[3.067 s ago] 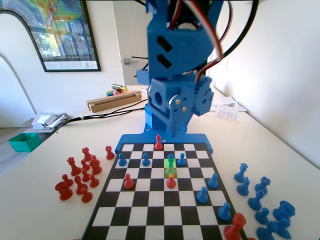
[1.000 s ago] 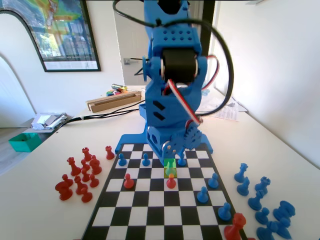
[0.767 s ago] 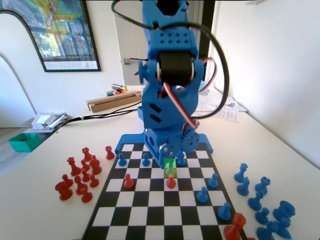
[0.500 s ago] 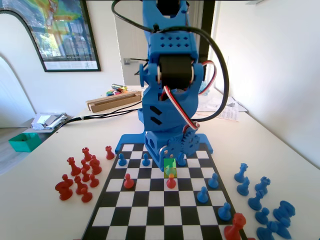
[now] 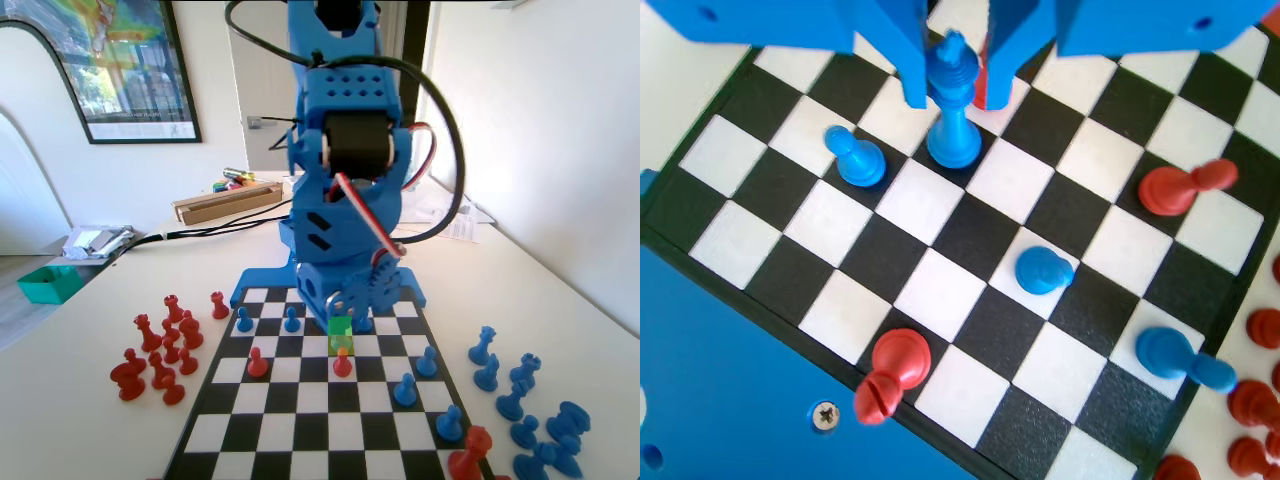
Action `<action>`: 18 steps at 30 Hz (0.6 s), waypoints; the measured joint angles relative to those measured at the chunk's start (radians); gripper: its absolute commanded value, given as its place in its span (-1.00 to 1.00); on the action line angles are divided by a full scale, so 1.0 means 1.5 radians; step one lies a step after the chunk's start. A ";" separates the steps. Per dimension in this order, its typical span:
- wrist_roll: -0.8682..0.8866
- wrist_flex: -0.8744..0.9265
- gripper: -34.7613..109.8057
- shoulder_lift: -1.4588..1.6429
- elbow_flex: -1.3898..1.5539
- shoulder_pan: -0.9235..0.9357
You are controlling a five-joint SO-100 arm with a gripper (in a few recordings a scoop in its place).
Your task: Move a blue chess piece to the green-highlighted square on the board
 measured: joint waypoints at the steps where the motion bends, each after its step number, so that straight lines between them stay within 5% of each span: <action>1: 0.002 0.000 -0.49 0.000 0.000 -0.002; 18: -0.008 0.067 -0.51 0.039 0.010 0.000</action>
